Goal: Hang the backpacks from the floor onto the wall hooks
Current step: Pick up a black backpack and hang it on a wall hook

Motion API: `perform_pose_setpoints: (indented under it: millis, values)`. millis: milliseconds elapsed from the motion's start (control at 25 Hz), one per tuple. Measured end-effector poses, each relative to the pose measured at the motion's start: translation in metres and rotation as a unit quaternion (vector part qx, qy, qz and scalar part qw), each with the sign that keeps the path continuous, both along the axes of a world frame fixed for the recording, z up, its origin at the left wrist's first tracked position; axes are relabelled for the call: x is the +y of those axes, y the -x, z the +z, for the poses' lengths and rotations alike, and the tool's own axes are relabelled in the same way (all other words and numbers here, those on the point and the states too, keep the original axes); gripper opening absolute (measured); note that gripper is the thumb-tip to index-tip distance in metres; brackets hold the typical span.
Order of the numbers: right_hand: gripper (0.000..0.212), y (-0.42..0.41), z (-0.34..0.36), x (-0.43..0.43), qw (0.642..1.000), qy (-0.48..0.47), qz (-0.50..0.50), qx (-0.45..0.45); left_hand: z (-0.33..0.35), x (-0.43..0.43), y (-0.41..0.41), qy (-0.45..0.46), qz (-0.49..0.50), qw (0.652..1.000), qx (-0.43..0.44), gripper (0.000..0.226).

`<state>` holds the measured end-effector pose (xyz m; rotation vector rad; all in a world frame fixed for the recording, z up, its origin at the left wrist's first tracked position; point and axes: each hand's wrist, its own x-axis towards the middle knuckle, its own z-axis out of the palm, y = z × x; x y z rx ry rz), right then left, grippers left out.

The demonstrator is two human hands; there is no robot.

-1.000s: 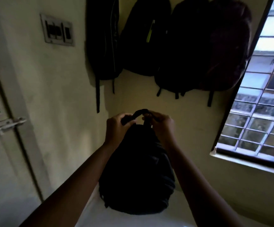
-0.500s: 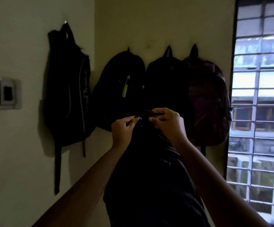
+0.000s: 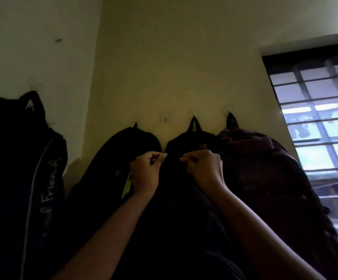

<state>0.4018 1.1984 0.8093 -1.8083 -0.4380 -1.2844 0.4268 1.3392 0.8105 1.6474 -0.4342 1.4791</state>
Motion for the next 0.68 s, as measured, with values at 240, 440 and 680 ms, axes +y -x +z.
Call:
perform_pose_setpoints:
  millis: [240, 440, 680]
  values:
    - [0.021, -0.106, 0.07, -0.002, 0.997, 0.05, -0.027, -0.051, 0.067, -0.003, -0.088, -0.018, 0.07, 0.996, -0.046, 0.028]
    - [0.022, -0.153, 0.131, 0.005, 0.995, 0.028, -0.011, -0.093, 0.129, -0.005, -0.13, -0.01, 0.096, 0.993, -0.073, 0.029]
    - [0.018, -0.215, 0.187, 0.015, 0.992, 0.027, -0.033, -0.115, 0.184, 0.004, -0.192, -0.015, 0.114, 0.989, -0.087, 0.027]
